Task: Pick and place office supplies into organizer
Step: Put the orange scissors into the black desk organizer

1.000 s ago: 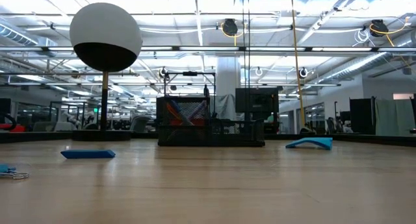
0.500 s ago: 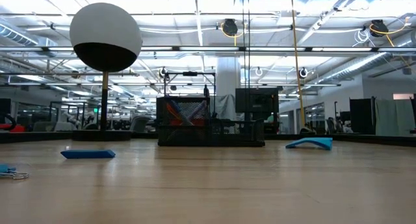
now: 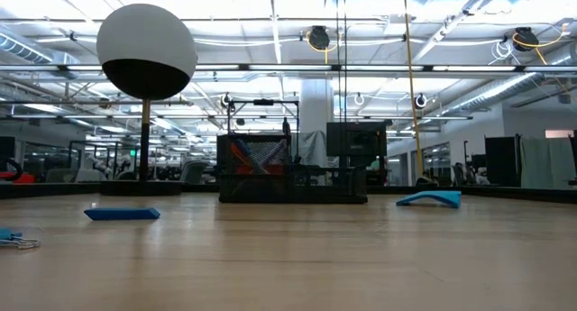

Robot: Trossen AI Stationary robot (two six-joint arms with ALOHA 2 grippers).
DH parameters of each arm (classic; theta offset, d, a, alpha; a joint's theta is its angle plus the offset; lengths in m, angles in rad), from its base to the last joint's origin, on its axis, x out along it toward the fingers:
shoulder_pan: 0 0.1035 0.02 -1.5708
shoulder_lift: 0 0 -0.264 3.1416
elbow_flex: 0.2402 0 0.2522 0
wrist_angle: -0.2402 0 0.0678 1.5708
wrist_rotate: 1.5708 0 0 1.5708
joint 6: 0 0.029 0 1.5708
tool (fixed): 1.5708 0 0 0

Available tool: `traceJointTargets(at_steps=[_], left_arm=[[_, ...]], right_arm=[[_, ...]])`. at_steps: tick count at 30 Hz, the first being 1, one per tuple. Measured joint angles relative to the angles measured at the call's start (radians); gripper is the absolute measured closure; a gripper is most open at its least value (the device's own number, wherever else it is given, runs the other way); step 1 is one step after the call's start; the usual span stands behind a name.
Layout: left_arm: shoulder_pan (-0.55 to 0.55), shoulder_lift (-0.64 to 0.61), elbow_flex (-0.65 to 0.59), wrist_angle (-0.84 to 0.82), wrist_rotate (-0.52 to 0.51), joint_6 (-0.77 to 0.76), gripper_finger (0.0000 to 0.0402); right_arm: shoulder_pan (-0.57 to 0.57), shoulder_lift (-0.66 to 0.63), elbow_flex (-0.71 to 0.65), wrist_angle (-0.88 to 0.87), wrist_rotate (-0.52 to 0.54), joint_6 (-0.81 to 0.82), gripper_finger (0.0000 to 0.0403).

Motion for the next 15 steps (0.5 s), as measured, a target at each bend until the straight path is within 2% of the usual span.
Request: traceJointTargets(at_steps=[6, 13, 15], left_arm=[[0.000, 0.009, 0.000, 0.061, 0.105, -0.135, 0.0375], [0.027, 0.008, 0.000, 0.117, 0.226, -0.439, 0.0375], [0.044, 0.008, 0.000, 0.117, 0.279, -0.527, 0.0375]], right_arm=[[0.018, 0.001, 0.000, -0.176, 0.067, -0.146, 0.0303], [0.039, -0.011, 0.000, -0.241, 0.086, -0.379, 0.0303], [0.048, -0.028, 0.000, -0.260, 0.125, -0.461, 0.0303]])
